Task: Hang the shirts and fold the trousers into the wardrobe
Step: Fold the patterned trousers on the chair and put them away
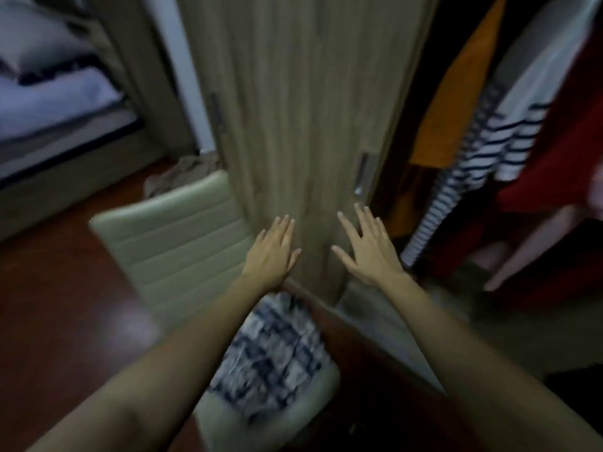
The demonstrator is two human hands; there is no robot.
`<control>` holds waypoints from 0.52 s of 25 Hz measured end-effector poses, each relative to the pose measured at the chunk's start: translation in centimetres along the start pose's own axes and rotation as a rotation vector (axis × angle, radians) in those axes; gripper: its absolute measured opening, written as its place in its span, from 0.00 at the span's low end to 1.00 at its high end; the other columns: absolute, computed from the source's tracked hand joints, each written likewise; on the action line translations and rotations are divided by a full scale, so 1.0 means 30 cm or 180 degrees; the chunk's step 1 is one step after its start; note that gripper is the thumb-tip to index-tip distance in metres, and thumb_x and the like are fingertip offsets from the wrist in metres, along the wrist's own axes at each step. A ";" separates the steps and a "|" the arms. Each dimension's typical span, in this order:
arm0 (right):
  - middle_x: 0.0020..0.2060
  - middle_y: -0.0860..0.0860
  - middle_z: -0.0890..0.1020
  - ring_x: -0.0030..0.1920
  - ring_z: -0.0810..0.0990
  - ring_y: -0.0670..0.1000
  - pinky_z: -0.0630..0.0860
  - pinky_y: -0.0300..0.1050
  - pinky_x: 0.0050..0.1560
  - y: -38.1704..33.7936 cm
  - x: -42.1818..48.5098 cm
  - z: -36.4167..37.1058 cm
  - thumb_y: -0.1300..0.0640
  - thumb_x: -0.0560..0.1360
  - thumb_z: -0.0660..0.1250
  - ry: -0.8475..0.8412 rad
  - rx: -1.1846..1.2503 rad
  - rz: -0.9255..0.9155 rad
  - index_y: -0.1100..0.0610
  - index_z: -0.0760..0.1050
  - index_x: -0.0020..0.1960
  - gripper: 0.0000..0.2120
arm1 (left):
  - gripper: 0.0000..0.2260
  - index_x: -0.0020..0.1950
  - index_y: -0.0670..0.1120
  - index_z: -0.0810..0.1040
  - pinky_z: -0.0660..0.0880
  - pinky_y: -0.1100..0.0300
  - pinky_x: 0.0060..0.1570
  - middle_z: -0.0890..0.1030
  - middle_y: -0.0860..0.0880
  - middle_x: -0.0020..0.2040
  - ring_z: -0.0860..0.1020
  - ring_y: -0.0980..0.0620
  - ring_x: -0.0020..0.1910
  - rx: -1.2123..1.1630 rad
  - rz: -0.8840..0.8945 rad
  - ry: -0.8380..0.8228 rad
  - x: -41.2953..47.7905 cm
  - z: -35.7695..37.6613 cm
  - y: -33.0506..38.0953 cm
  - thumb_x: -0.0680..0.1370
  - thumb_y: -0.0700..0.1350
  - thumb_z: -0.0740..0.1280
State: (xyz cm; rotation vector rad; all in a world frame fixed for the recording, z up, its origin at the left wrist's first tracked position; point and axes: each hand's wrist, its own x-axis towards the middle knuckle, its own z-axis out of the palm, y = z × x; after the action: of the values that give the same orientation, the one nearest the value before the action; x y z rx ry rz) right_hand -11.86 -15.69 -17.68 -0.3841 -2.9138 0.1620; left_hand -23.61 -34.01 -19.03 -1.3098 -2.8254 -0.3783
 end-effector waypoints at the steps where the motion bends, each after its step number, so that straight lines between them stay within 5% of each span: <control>1: 0.75 0.60 0.53 0.75 0.51 0.60 0.47 0.51 0.72 -0.060 -0.021 0.092 0.34 0.74 0.42 -0.0218 0.0070 -0.0052 0.51 0.53 0.76 0.35 | 0.28 0.77 0.40 0.53 0.57 0.50 0.71 0.55 0.42 0.77 0.55 0.45 0.76 0.0054 -0.0188 -0.0231 -0.082 0.060 -0.065 0.81 0.52 0.56; 6: 0.66 0.64 0.71 0.65 0.72 0.66 0.70 0.61 0.61 -0.328 -0.138 0.526 0.36 0.78 0.39 -0.1432 0.0381 -0.0492 0.58 0.72 0.67 0.36 | 0.28 0.78 0.41 0.48 0.55 0.51 0.72 0.49 0.43 0.78 0.51 0.46 0.77 -0.0118 -0.1467 -0.1166 -0.503 0.345 -0.364 0.82 0.54 0.51; 10: 0.76 0.59 0.51 0.75 0.47 0.60 0.44 0.54 0.73 -0.420 -0.229 0.784 0.29 0.68 0.27 -0.1856 0.0360 -0.0756 0.54 0.52 0.76 0.47 | 0.29 0.77 0.41 0.49 0.57 0.49 0.72 0.49 0.42 0.78 0.52 0.44 0.76 -0.0361 -0.2130 -0.1345 -0.707 0.571 -0.497 0.82 0.55 0.51; 13: 0.75 0.59 0.53 0.75 0.49 0.60 0.49 0.56 0.73 -0.486 -0.337 0.991 0.31 0.69 0.33 -0.2064 0.0481 -0.0646 0.55 0.52 0.76 0.44 | 0.28 0.77 0.42 0.49 0.58 0.48 0.71 0.50 0.43 0.78 0.53 0.44 0.76 -0.0416 -0.2284 -0.1517 -0.788 0.746 -0.558 0.82 0.54 0.51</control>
State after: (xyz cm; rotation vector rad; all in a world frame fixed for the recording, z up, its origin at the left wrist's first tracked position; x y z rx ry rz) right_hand -12.07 -34.84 -46.54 0.0024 -3.5092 0.5659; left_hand -18.65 -57.28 -46.82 -0.3596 -3.6695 -0.2723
